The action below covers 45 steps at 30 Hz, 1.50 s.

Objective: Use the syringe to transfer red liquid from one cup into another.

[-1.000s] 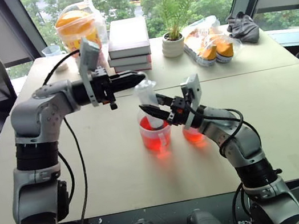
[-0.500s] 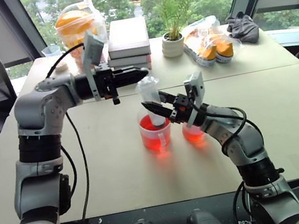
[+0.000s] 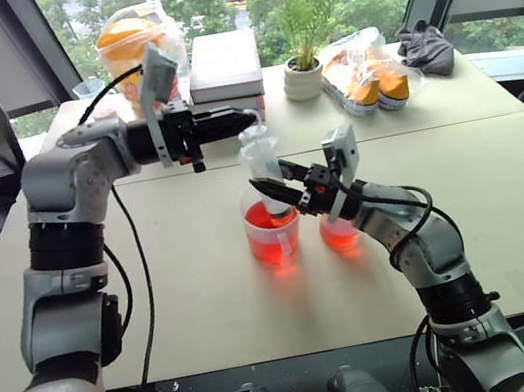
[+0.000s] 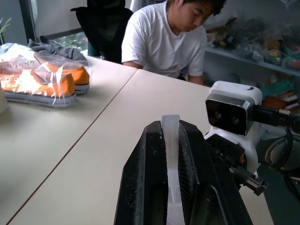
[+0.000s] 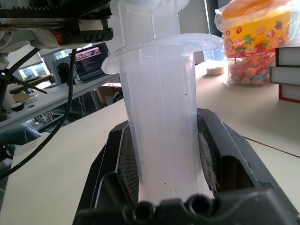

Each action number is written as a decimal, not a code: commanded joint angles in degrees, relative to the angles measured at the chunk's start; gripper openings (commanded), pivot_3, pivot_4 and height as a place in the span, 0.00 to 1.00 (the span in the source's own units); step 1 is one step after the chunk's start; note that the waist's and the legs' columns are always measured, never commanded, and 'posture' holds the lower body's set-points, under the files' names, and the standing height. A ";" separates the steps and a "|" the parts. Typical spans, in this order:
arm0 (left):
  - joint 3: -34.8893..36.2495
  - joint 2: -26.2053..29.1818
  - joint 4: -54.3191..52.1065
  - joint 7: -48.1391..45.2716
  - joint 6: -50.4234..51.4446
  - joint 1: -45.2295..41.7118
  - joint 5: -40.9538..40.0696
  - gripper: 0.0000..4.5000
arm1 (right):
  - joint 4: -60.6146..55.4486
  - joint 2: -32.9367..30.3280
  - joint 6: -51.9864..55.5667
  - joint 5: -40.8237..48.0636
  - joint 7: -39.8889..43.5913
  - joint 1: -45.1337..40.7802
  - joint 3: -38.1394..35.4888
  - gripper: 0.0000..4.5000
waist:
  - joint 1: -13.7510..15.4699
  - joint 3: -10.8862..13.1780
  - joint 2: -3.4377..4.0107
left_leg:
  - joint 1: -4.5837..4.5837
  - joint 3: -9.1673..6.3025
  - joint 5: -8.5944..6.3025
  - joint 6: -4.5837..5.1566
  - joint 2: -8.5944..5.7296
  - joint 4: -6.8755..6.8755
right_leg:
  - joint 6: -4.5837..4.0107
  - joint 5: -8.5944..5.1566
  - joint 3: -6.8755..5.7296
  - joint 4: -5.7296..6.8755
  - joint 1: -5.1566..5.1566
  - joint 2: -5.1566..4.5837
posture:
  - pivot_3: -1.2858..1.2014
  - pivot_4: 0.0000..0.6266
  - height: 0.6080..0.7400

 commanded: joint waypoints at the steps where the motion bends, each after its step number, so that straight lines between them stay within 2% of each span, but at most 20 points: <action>1: 5.00 2.22 0.20 2.18 -4.52 -4.96 1.04 0.00 | -0.78 -0.58 1.38 0.20 3.61 1.29 4.11 0.31 | 0.00 0.00 0.00 | 0.00 0.00 0.00 0.00 0.00 0.00 | 0.00 0.00 0.00 0.00 0.00 0.00 | 0.52 0.24 1.00; 13: 4.58 1.99 -1.39 2.11 -2.29 -3.41 -0.27 0.00 | -2.41 -0.76 2.60 1.33 2.82 -0.48 2.22 0.31 | 0.00 0.00 0.00 | 0.00 0.00 0.00 0.00 0.00 0.00 | 0.00 0.00 0.00 0.00 0.00 0.00 | 0.52 0.24 1.00; 16: 4.31 1.84 -2.72 2.18 -0.76 -2.08 -1.07 0.26 | -3.22 -0.60 3.42 2.43 1.86 -2.36 0.85 0.31 | -0.04 0.00 0.00 | 0.00 0.00 0.00 0.00 0.00 0.00 | 0.00 0.00 0.00 0.00 0.00 0.00 | 0.52 0.24 1.00; 18: 4.15 1.91 -3.49 2.19 -0.01 -1.32 -1.51 0.49 | -3.81 -0.42 4.07 3.24 1.20 -3.48 -0.08 0.31 | -0.13 0.00 0.00 | 0.00 0.00 0.00 0.00 0.00 0.00 | 0.00 0.00 0.01 0.01 -0.03 0.00 | 0.52 0.24 1.00; 19: 4.09 2.00 -3.88 2.10 0.28 -0.99 -1.62 0.57 | -4.16 -0.36 4.44 3.61 0.94 -3.92 -0.47 0.31 | -0.12 0.00 0.00 | 0.00 0.00 0.00 0.00 0.01 0.00 | 0.00 0.00 0.01 0.03 -0.03 0.00 | 0.52 0.24 1.00; 23: 4.22 2.51 -5.45 1.74 2.15 0.37 -2.31 0.99 | -5.87 -0.41 6.15 5.13 -0.19 -5.63 -1.94 0.31 | -0.01 0.00 0.00 | 0.00 0.00 0.00 0.00 0.01 0.00 | 0.00 0.00 0.01 0.04 -0.04 -0.01 | 0.52 0.24 1.00; 32: 6.13 3.05 -7.79 2.87 4.69 1.82 -4.75 0.99 | -9.05 -0.67 7.80 7.12 -3.33 -6.34 -3.93 0.31 | -0.01 0.00 0.00 | -0.01 0.00 0.00 0.00 0.00 0.00 | 0.00 0.00 0.01 0.04 -0.04 -0.05 | 0.52 0.24 1.00; 39: 5.40 1.58 -6.26 2.37 3.45 0.73 -4.57 0.99 | -12.97 -5.63 10.87 11.89 -8.66 -10.78 -13.64 0.31 | 0.28 0.00 0.00 | -0.01 0.00 0.00 0.00 -0.02 0.02 | 0.00 0.00 0.00 0.05 -0.04 -0.10 | 0.52 0.24 1.00; 45: 3.33 -0.69 -3.70 0.07 1.17 -0.31 -3.24 0.99 | -17.24 -10.73 12.52 13.98 -11.20 -4.97 -19.38 0.31 | 0.17 0.00 0.00 | -0.03 0.01 0.00 0.00 -0.02 -0.02 | 0.00 0.00 0.00 0.01 -0.04 -0.11 | 0.52 0.24 1.00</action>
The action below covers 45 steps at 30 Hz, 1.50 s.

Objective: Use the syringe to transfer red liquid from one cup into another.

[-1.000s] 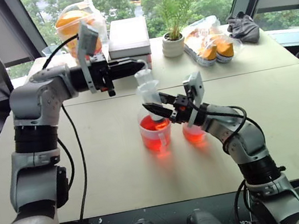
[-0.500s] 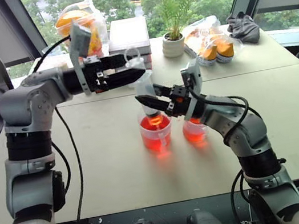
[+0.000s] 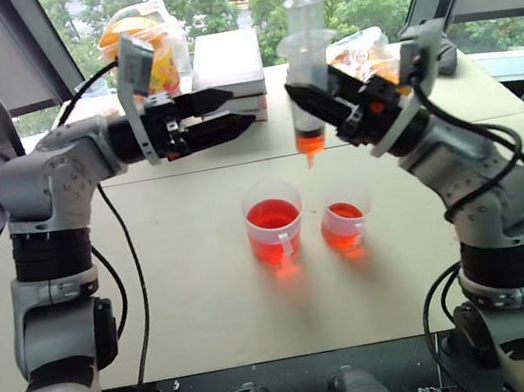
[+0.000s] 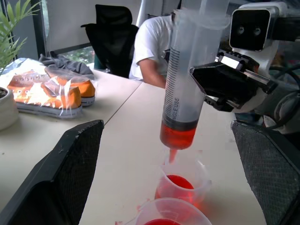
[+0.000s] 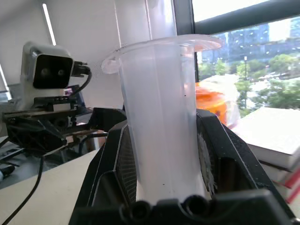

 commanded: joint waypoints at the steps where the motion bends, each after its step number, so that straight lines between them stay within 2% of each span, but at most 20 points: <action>1: -1.01 -1.24 1.11 -1.74 -2.49 -2.70 0.78 0.99 | -4.23 -1.18 -0.39 1.38 -1.10 4.40 -2.57 0.31 | -0.01 0.00 0.00 | 0.00 0.00 0.00 0.00 0.00 0.00 | 0.00 0.00 0.00 0.00 0.00 0.00 | 0.52 0.24 1.00; 10: -3.84 -7.93 10.87 -3.35 -8.03 -9.49 4.79 0.99 | -4.51 0.69 -6.80 -4.06 -2.46 15.28 1.18 0.31 | -0.10 0.00 0.00 | 0.01 0.03 0.00 0.01 0.03 0.03 | 0.00 0.00 0.04 0.02 0.00 0.16 | 0.52 0.24 1.00; 18: -4.29 -15.36 18.87 -4.02 -12.16 -16.43 6.75 0.99 | -5.61 0.63 -8.47 -5.11 -3.61 16.92 2.33 0.31 | 0.09 0.01 -0.01 | -0.01 0.02 0.00 0.01 0.03 0.03 | 0.01 0.00 0.04 0.00 0.01 0.18 | 0.52 0.24 1.00; 24: -4.20 -19.03 23.46 -4.20 -14.85 -18.58 8.92 0.99 | -6.60 0.44 -8.30 -5.28 -4.12 17.37 2.50 0.31 | -0.16 0.01 -0.01 | -0.01 0.02 0.00 0.01 0.04 0.02 | 0.01 -0.01 0.04 -0.04 0.01 0.22 | 0.52 0.24 1.00; 27: -4.07 -20.06 25.50 -4.35 -16.02 -19.13 10.04 0.82 | -6.98 0.39 -8.09 -5.25 -4.31 17.37 2.53 0.31 | -0.15 0.01 -0.01 | -0.01 0.00 0.00 0.01 0.05 0.02 | 0.01 -0.01 0.04 -0.03 0.01 0.24 | 0.52 0.24 1.00; 34: -3.47 -21.16 27.69 -5.63 -16.95 -19.84 11.01 0.03 | -7.12 0.13 -7.71 -5.11 -4.57 16.77 2.61 0.31 | -0.02 0.01 -0.01 | -0.02 0.00 0.00 0.01 0.05 0.02 | 0.01 -0.01 0.04 -0.03 0.01 0.24 | 0.52 0.24 1.00; 39: -3.97 -21.29 27.42 -6.76 -16.70 -19.71 11.41 0.01 | -7.52 -0.02 -7.22 -4.88 -4.61 16.57 2.84 0.31 | -0.05 0.01 -0.01 | -0.02 0.00 0.00 0.01 0.05 0.02 | 0.01 -0.01 0.05 -0.04 0.01 0.24 | 0.52 0.24 1.00; 45: -6.89 -21.73 23.10 -9.03 -16.57 -15.31 12.73 0.01 | -9.10 -1.36 -5.41 -3.54 -5.15 15.04 1.58 0.31 | -0.05 0.01 -0.01 | -0.01 0.00 0.00 0.01 0.05 0.02 | 0.01 -0.01 0.05 -0.03 0.01 0.24 | 0.52 0.24 1.00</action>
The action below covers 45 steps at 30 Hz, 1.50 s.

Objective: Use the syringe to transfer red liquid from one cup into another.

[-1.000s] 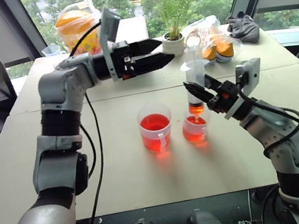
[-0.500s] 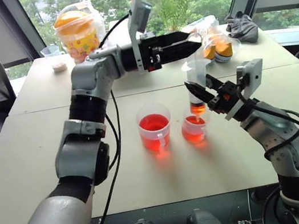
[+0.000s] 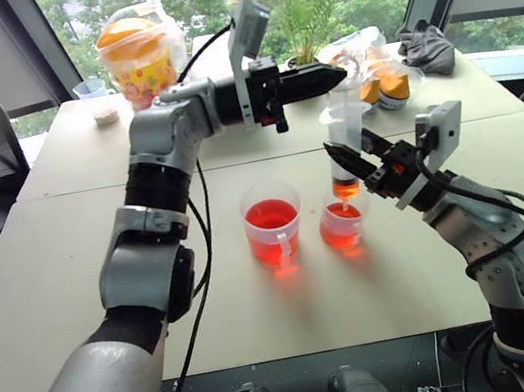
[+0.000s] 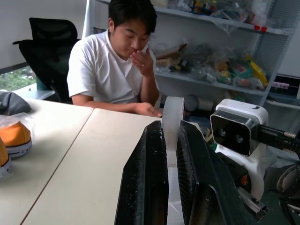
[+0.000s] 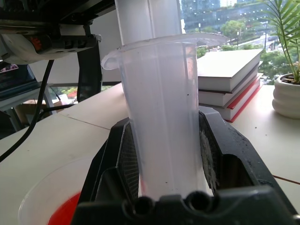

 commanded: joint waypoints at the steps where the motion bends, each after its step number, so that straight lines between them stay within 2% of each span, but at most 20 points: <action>1: -2.77 -1.07 -4.32 -2.05 -0.32 2.23 0.78 0.01 | -4.31 -1.33 0.61 2.03 -0.80 -2.77 -1.77 0.31 | 0.01 0.00 0.00 | 0.00 0.00 0.00 0.00 0.00 0.00 | 0.00 0.00 0.00 0.00 0.00 0.00 | 0.52 0.24 1.00; 17: -4.91 -2.97 -9.01 -1.36 1.02 9.51 2.73 0.01 | -7.46 -5.35 6.12 7.53 -3.22 -6.80 -6.44 0.31 | 0.07 0.00 0.00 | 0.00 0.00 0.00 0.00 0.00 0.02 | 0.00 0.00 0.00 0.00 0.02 -0.02 | 0.52 0.24 1.00; 26: -5.16 -3.31 -10.51 -1.00 2.00 10.81 2.64 0.01 | -8.20 -7.22 7.40 10.14 -4.24 -7.10 -7.86 0.31 | 0.06 0.00 0.00 | 0.00 -0.01 0.00 0.00 0.00 0.02 | 0.00 0.00 0.00 0.00 0.02 -0.02 | 0.52 0.24 1.00; 32: -3.35 -2.91 -10.38 0.06 2.90 9.23 1.60 0.01 | -7.54 -7.43 7.08 9.01 -3.43 -4.82 -5.96 0.31 | 0.07 0.00 0.00 | 0.00 -0.01 0.00 0.00 0.00 0.02 | 0.00 0.00 0.00 0.00 0.02 -0.02 | 0.52 0.24 1.00; 35: -1.80 -2.43 -10.08 0.96 3.43 7.89 0.98 0.26 | -7.29 -6.90 6.96 8.70 -3.27 -3.63 -5.17 0.31 | 0.11 0.00 0.00 | 0.00 0.00 0.00 0.00 0.00 0.02 | 0.00 0.00 0.00 0.00 0.02 -0.02 | 0.52 0.24 1.00; 41: 1.90 0.24 -9.74 2.33 3.48 5.13 -0.16 0.93 | -7.23 -6.56 6.98 8.40 -2.99 -2.09 -3.50 0.31 | -0.09 0.00 0.00 | 0.00 -0.01 0.00 0.00 0.00 0.02 | 0.00 0.00 0.00 0.00 0.03 -0.01 | 0.52 0.24 1.00; 42: 2.81 1.20 -9.70 2.62 3.47 4.54 -0.41 0.98 | -7.22 -6.48 7.04 8.44 -3.00 -1.89 -3.25 0.31 | -0.18 0.00 0.00 | 0.00 -0.01 0.00 0.00 0.00 0.02 | 0.00 0.00 0.00 0.00 0.02 0.00 | 0.52 0.24 1.00; 45: 4.96 5.04 -10.89 2.85 4.63 4.17 -1.70 0.98 | -6.95 -6.59 7.43 8.21 -3.25 -1.79 -2.83 0.31 | -0.26 0.00 0.00 | 0.02 -0.01 0.00 0.00 0.03 0.01 | 0.00 0.00 0.00 0.01 0.01 0.02 | 0.52 0.24 1.00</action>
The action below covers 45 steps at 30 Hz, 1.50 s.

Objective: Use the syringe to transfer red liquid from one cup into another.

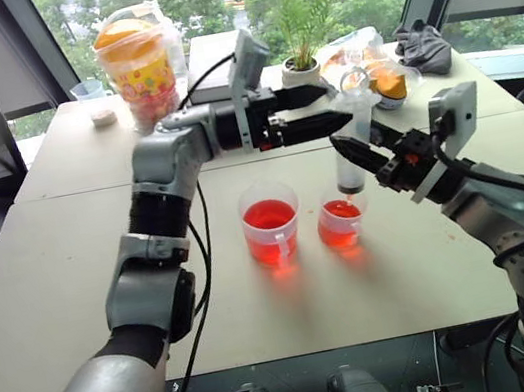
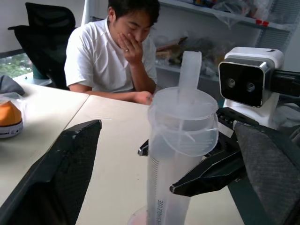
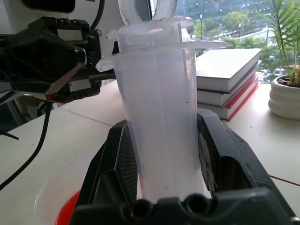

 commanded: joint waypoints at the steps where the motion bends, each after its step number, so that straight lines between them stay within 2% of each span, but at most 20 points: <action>1: 3.90 4.39 -3.11 0.16 1.06 -1.77 -2.36 0.98 | -1.98 -0.31 -0.53 -0.02 -0.10 -0.39 -0.19 0.31 | -0.01 0.00 0.00 | 0.00 0.00 0.00 0.00 0.00 -0.01 | 0.00 0.00 0.00 0.00 0.00 0.00 | 0.52 0.24 1.00; 5: 4.30 9.28 -8.56 0.20 4.69 2.94 -3.72 0.98 | -1.09 -1.44 2.46 2.35 -1.85 -3.75 -2.58 0.31 | 0.18 0.00 0.01 | 0.01 0.00 0.00 0.00 0.00 -0.01 | 0.00 0.00 0.00 0.01 0.00 -0.02 | 0.52 0.24 1.00; 9: 4.89 13.28 -16.87 1.26 9.26 9.91 -6.19 0.98 | 0.91 -5.52 10.37 9.13 -4.56 -11.65 -7.39 0.31 | 0.27 0.00 0.01 | 0.00 0.01 0.00 0.00 -0.02 0.06 | 0.00 0.01 0.01 0.06 0.00 -0.11 | 0.52 0.24 1.00; 11: 5.85 14.46 -20.21 2.79 11.60 12.45 -7.69 0.98 | 4.12 -8.17 15.96 12.34 -7.50 -16.64 -9.99 0.31 | 0.42 0.00 0.00 | -0.01 -0.01 0.00 0.00 -0.02 0.06 | -0.01 0.00 -0.03 0.06 0.00 -0.15 | 0.52 0.24 1.00; 16: 8.10 16.91 -27.07 6.40 15.53 17.61 -11.10 0.98 | 17.98 -16.11 32.66 12.45 -13.55 -26.60 -11.93 0.31 | 0.47 0.00 0.00 | -0.02 -0.04 0.00 0.00 -0.04 0.04 | -0.02 0.00 -0.03 -0.04 0.07 -0.39 | 0.52 0.24 1.00; 21: 9.37 18.34 -30.72 8.70 16.97 20.74 -13.74 0.98 | 28.31 -22.58 41.06 7.41 -10.41 -28.18 -4.69 0.31 | 0.27 0.00 0.00 | -0.02 -0.02 0.00 0.00 -0.03 -0.03 | -0.03 0.00 0.01 -0.08 0.04 -0.39 | 0.52 0.24 1.00; 24: 9.35 18.70 -32.36 9.79 17.12 22.11 -14.80 0.98 | 33.77 -23.36 41.51 4.14 -8.01 -28.30 -0.96 0.31 | 0.18 0.00 0.00 | -0.02 0.00 0.00 0.00 -0.04 -0.05 | -0.03 0.00 0.01 -0.09 0.03 -0.37 | 0.52 0.24 1.00; 28: 9.47 18.73 -35.02 11.66 17.61 24.08 -16.38 0.98 | 45.55 -22.86 42.81 -1.81 -5.30 -30.45 5.71 0.31 | 0.12 0.00 0.00 | 0.00 0.07 0.00 0.00 -0.04 -0.04 | -0.03 0.01 0.01 -0.09 0.03 -0.35 | 0.52 0.24 1.00; 35: 9.49 19.90 -39.09 14.80 19.01 26.71 -18.66 0.98 | 61.18 -18.63 39.60 -9.63 -0.74 -32.64 10.67 0.31 | 0.15 0.00 0.00 | -0.03 0.08 0.00 0.01 -0.05 -0.05 | -0.02 0.01 0.01 -0.12 0.00 -0.22 | 0.52 0.24 1.00; 36: 9.30 20.23 -39.61 14.97 19.06 27.13 -18.80 1.00 | 62.13 -18.41 38.90 -10.52 0.14 -32.62 11.29 0.54 | 0.16 0.00 0.00 | -0.03 0.08 0.00 0.01 -0.05 -0.05 | -0.02 0.01 0.01 -0.12 0.00 -0.21 | 0.52 0.24 1.00; 38: 9.09 20.69 -40.39 15.34 19.19 27.79 -19.37 1.00 | 63.12 -18.13 38.24 -11.80 1.49 -32.70 11.74 0.74 | 0.19 0.00 0.00 | -0.03 0.08 0.00 0.01 -0.06 -0.05 | -0.02 0.01 0.01 -0.12 0.00 -0.21 | 0.52 0.24 1.00; 40: 9.11 21.01 -40.88 15.71 19.34 28.19 -20.05 1.00 | 62.96 -18.19 38.23 -12.53 2.60 -32.82 11.57 0.99 | 0.21 0.00 0.00 | -0.03 0.08 0.00 0.01 -0.06 -0.05 | -0.02 0.01 0.01 -0.13 0.00 -0.20 | 0.52 0.24 1.00; 43: 9.16 21.44 -41.15 16.04 19.46 28.50 -20.69 1.00 | 60.91 -18.80 38.43 -13.47 3.89 -32.65 11.13 0.99 | 0.17 0.00 0.00 | -0.03 0.08 0.00 0.01 -0.06 -0.04 | -0.02 0.01 0.01 -0.13 0.01 -0.19 | 0.52 0.24 1.00; 45: 9.26 21.96 -41.17 15.90 19.70 28.62 -21.21 1.00 | 55.30 -20.73 38.17 -13.21 6.05 -31.83 11.12 0.99 | 0.18 0.01 0.02 | -0.02 0.08 0.00 0.01 -0.06 -0.04 | -0.02 0.01 0.01 -0.12 0.01 -0.19 | 0.52 0.24 1.00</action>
